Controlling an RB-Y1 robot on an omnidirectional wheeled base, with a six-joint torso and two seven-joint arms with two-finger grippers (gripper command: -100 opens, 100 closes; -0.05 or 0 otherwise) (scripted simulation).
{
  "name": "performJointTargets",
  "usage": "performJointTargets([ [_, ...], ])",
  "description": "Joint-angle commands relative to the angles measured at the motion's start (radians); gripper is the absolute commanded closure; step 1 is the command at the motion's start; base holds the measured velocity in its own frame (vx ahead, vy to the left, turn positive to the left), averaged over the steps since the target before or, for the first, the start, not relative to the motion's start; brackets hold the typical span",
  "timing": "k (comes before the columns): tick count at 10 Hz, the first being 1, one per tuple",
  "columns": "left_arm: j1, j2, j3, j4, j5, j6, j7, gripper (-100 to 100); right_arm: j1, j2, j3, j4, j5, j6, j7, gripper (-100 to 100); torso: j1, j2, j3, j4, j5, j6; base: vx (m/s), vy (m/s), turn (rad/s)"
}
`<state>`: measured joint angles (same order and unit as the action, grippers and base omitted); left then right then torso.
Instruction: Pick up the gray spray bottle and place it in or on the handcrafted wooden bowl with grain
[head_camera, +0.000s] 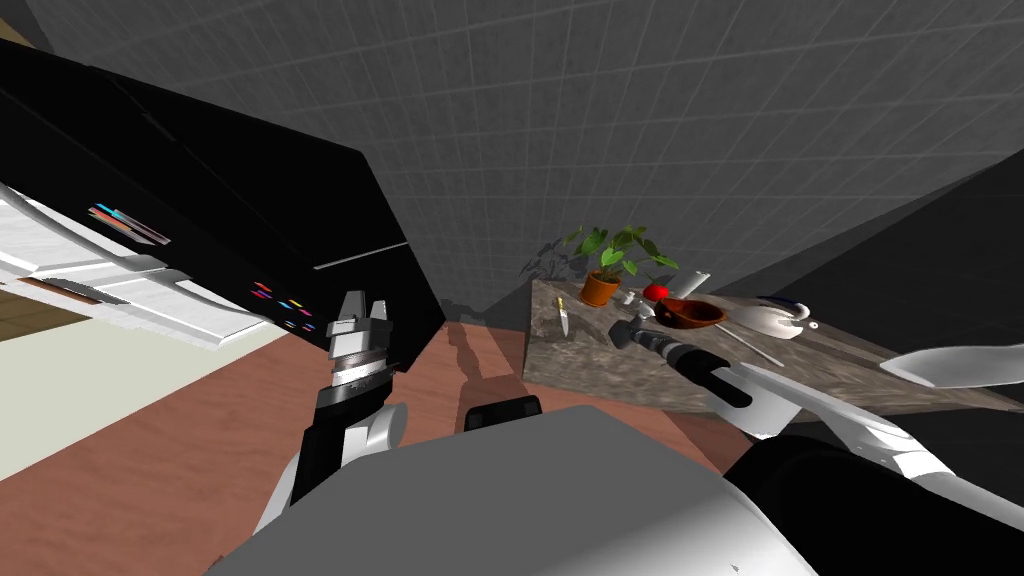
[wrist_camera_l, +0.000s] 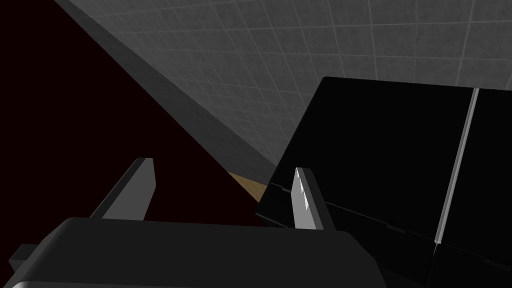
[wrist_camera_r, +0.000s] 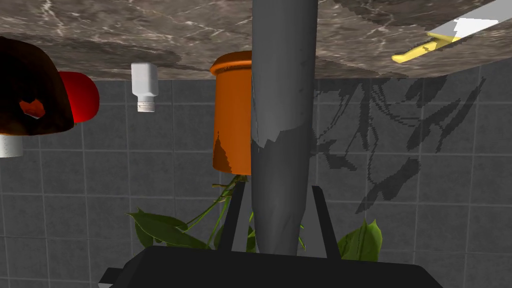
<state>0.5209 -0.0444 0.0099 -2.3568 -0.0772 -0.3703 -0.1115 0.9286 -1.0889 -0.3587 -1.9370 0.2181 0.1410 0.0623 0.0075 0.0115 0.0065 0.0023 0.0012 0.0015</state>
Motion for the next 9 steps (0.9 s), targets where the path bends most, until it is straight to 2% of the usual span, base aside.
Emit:
performJointTargets([
  [1,0.000,0.000,0.000,0.000,0.000,0.000,0.000,0,0.006,-0.040,-0.022,0.000,-0.040,0.023,-0.001,100,0.000,0.000,0.000,0.000,0.000,0.000,-0.123,0.067,0.038],
  [5,0.000,0.000,0.000,0.000,0.000,0.000,0.000,0,0.042,-0.159,-0.094,-0.022,-0.151,0.094,-0.013,100,-0.004,0.000,0.000,0.000,0.000,0.000,-0.134,0.030,0.033],
  [9,0.000,0.000,0.000,0.000,0.000,0.000,0.000,0,0.085,-0.295,-0.177,-0.045,-0.265,0.184,-0.038,100,-0.011,-0.002,-0.001,0.000,-0.002,0.000,-0.121,-0.062,0.030],
])
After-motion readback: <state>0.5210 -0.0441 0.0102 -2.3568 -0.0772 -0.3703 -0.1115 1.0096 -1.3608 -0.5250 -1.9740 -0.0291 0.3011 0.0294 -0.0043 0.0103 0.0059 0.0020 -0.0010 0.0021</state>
